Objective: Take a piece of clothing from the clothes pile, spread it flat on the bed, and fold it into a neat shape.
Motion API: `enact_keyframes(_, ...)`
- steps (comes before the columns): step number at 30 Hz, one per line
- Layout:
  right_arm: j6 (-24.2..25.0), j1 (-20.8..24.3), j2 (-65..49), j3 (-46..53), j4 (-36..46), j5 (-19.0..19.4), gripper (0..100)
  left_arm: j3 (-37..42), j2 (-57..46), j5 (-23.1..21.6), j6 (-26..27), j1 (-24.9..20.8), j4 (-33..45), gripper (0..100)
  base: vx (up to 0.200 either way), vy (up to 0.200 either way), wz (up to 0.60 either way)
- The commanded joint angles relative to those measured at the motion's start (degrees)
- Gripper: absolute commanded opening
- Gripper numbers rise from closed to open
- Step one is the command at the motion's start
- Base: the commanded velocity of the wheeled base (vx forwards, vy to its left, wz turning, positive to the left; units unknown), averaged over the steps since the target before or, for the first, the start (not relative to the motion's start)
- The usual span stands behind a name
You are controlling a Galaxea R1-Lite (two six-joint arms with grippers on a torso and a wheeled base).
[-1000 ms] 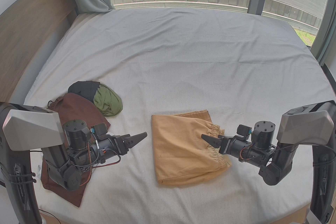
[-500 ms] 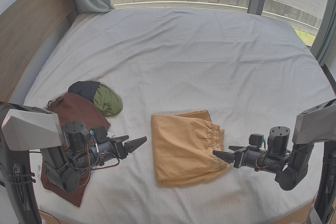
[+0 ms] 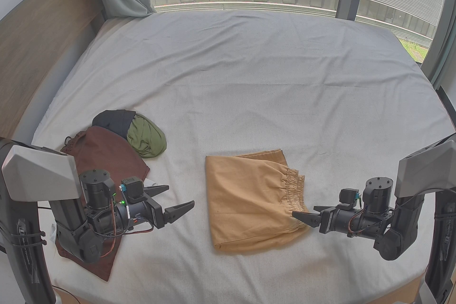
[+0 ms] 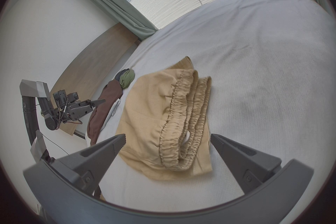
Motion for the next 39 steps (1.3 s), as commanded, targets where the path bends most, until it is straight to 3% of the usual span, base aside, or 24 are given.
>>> enact_keyframes(1,0.01,0.15,3.79,-0.45,-0.01,-0.06,100,0.3,1.4,-1.3,3.52,1.92,-0.01,100,0.0,0.0,0.0)
enact_keyframes(19,0.54,0.5,7.75,-2.64,-0.01,-0.15,100,0.12,1.84,-2.27,4.84,2.36,-0.01,100,0.0,0.0,0.0)
enact_keyframes(29,6.43,3.84,11.09,-7.74,-0.19,-0.41,100,0.21,2.37,-2.27,4.93,2.36,-0.01,100,0.0,0.0,0.0)
enact_keyframes(39,7.05,4.28,10.91,-9.32,-0.27,-0.5,100,0.3,2.37,-2.27,4.93,2.36,-0.01,100,0.0,0.0,0.0)
